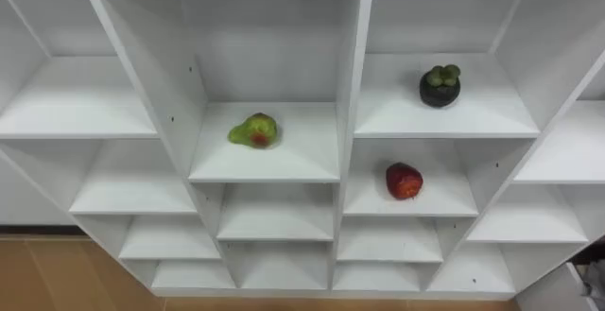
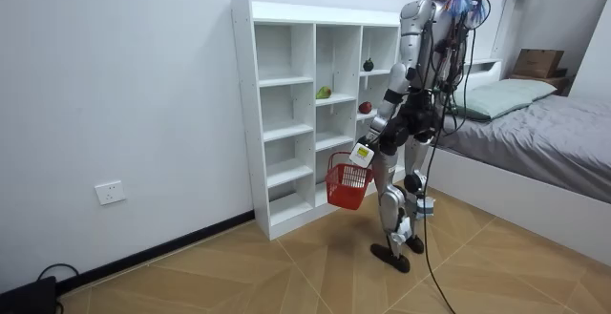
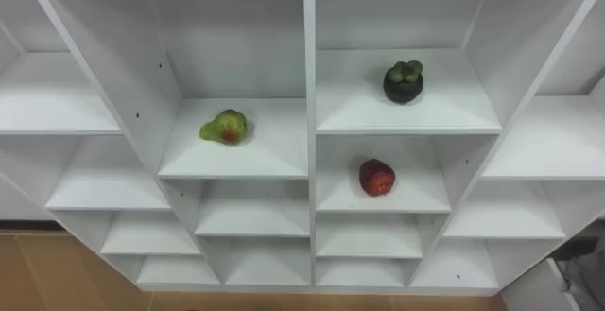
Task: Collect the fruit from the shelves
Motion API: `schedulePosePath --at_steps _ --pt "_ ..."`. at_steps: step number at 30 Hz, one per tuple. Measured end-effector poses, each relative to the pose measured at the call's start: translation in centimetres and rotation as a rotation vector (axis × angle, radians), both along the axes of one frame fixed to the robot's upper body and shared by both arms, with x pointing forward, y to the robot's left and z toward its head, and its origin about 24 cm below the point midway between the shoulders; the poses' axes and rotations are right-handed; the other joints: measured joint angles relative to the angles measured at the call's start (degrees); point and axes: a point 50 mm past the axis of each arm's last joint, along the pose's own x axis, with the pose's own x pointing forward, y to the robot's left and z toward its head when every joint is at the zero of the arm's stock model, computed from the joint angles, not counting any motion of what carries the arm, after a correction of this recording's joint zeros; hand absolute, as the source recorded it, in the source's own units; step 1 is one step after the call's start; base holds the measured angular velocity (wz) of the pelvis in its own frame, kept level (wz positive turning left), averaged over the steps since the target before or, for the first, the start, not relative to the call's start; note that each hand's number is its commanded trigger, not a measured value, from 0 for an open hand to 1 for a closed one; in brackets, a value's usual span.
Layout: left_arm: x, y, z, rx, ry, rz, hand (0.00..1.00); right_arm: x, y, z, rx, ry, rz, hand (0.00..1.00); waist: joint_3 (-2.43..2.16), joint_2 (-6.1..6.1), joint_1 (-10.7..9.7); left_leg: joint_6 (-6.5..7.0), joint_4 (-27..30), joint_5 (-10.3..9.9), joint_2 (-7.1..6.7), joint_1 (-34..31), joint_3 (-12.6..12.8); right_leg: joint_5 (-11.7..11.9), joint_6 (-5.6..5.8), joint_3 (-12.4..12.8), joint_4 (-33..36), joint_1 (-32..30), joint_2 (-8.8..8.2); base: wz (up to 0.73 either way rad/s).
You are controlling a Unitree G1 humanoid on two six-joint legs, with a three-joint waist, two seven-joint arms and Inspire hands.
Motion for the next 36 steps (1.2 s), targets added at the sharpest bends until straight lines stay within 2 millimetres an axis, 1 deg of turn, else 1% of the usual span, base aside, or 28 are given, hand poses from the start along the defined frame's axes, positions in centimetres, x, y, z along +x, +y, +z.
schedulePosePath --at_steps 6,10,14,24,29,31,32,36 --pt "0.0 0.0 0.0 -0.002 0.000 -0.005 1.00 0.0 0.1 0.0 0.022 -0.006 0.004 0.00 0.07 0.03 0.0 0.00 0.1 0.0 0.00 0.0 -0.1 -0.1 0.00 0.0 0.1 0.0 -0.01 0.00" --pt "0.0 0.1 0.0 -0.008 -0.004 -0.016 1.00 0.0 0.1 0.0 0.031 -0.009 0.001 0.00 0.19 -0.23 0.0 0.00 0.1 0.0 -0.03 0.0 -0.1 -0.2 0.05 0.2 0.2 -0.4 0.00 0.00" --pt "0.1 0.1 0.1 -0.018 -0.014 -0.009 1.00 0.0 0.1 0.0 0.039 -0.015 -0.042 0.00 0.03 -0.69 -0.1 0.00 0.0 0.0 -0.08 -0.3 -0.1 -0.3 0.09 0.4 0.2 -0.7 0.02 0.00" --pt "0.1 0.2 0.1 -0.029 -0.027 -0.006 1.00 0.2 -0.3 0.1 0.027 -0.033 -0.118 0.00 0.06 -0.72 -0.2 0.01 -0.1 0.0 -0.13 -0.3 0.0 -0.3 0.12 0.8 0.1 -0.8 0.05 0.00" --pt "0.0 0.2 0.1 -0.046 -0.034 -0.003 1.00 0.3 -1.1 0.3 0.006 -0.052 -0.230 0.00 0.13 -0.49 -1.0 0.01 -0.2 0.0 -0.14 0.0 0.0 -0.3 0.13 0.8 0.1 -0.1 0.05 0.00" --pt "-0.2 0.3 0.1 -0.047 -0.033 -0.002 1.00 0.3 -1.3 0.3 -0.002 -0.054 -0.253 0.00 0.10 -0.42 -1.5 0.01 -0.2 0.0 -0.13 0.0 0.0 -0.3 0.13 0.8 0.1 -0.1 0.06 0.00" --pt "-0.3 0.3 0.1 -0.047 -0.031 0.000 1.00 0.3 -1.4 0.3 -0.004 -0.057 -0.273 0.00 0.01 -0.54 -1.8 0.01 -0.2 0.0 -0.13 0.1 0.0 -0.3 0.13 0.8 0.1 0.0 0.06 0.00" --pt "-0.4 0.3 0.1 -0.045 -0.027 0.001 1.00 0.2 -1.6 0.4 -0.010 -0.063 -0.352 0.00 -0.04 -0.51 -2.4 0.01 -0.1 0.0 -0.12 0.2 0.0 -0.3 0.12 0.8 0.1 0.0 0.06 0.00"
